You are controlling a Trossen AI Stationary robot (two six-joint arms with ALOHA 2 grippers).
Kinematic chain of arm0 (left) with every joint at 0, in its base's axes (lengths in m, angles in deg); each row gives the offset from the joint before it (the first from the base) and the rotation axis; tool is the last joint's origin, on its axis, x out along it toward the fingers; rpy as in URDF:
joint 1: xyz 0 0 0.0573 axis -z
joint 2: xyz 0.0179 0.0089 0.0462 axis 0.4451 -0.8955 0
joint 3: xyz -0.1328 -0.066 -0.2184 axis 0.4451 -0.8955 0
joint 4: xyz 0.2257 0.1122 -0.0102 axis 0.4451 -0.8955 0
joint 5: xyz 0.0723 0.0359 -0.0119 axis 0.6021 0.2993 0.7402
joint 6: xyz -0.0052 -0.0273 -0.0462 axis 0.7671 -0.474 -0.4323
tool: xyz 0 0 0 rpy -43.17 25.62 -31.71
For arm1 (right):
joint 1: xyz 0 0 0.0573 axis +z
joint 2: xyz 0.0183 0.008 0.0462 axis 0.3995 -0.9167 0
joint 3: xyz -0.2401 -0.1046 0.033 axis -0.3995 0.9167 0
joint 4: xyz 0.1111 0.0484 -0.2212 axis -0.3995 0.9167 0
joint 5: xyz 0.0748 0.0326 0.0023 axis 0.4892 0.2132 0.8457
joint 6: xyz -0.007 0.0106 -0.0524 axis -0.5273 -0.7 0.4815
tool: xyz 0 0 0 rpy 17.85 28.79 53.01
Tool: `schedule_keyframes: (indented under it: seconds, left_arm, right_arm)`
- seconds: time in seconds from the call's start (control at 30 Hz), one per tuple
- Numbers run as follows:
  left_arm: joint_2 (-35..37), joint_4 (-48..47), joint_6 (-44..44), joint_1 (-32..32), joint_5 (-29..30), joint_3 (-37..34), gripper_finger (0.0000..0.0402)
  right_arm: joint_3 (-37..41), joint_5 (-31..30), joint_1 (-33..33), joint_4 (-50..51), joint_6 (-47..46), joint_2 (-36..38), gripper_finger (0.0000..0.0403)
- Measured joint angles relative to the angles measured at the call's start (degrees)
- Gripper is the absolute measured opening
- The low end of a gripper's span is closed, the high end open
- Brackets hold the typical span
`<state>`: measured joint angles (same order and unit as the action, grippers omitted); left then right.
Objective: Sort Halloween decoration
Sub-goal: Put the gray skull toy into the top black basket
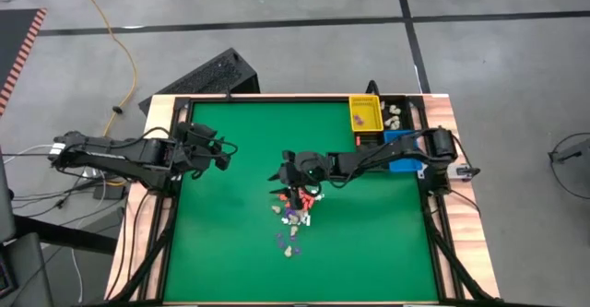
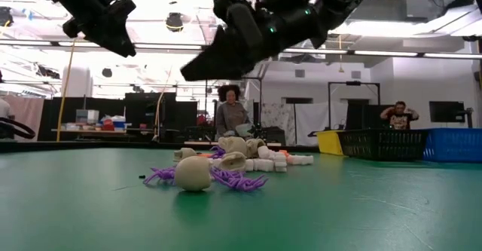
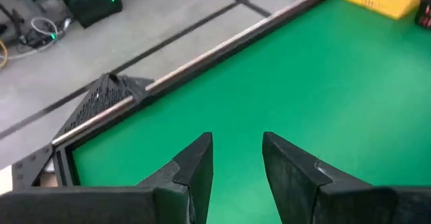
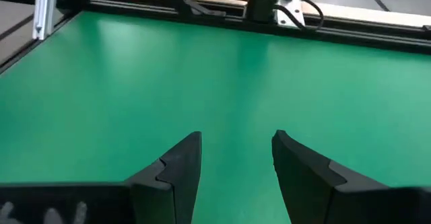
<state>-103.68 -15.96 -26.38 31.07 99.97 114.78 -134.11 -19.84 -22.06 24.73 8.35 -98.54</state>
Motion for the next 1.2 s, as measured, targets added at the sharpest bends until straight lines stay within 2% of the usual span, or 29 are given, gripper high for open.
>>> schedule_keyframes:
  seconds: [0.17, 0.4, 0.5, 0.73, 0.93, 1.03, 1.2]
  left_arm:
    - [-1.1, 0.13, -1.33, 0.02, -0.61, 0.0, 0.0121]
    - [-4.93, 0.74, -2.08, -0.04, 5.52, 0.0, 0.0121]
    - [-7.32, 1.22, -2.47, -0.04, 5.93, 0.0, 0.0121]
    - [-13.53, 3.51, -2.99, -0.02, 3.25, 0.0, 0.0121]
    - [-15.17, 8.82, -0.87, 0.14, -3.17, 0.0, 0.0121]
    - [-14.08, 12.48, 0.52, 1.0, -5.53, 0.0, 0.0121]
    - [-8.93, 14.91, 5.11, 4.59, -6.34, 2.74, 0.0118]
  right_arm:
    - [-0.34, 0.06, 0.01, 0.05, 0.64, 1.29, 0.02]
    - [-0.34, 0.09, 0.0, 7.69, 0.72, 1.57, 0.02]
    - [-0.3, 0.09, -0.16, 8.48, 0.33, 1.57, 0.02]
    - [-0.3, 0.07, -0.12, 8.17, -2.23, 1.61, 0.02]
    - [-0.28, 0.02, 2.65, 6.23, -4.34, 1.53, 0.02]
    - [-0.28, -3.26, 4.73, 5.56, -3.34, 1.53, 0.02]
    - [1.0, -13.73, 7.71, 4.98, -2.88, 1.41, 0.02]
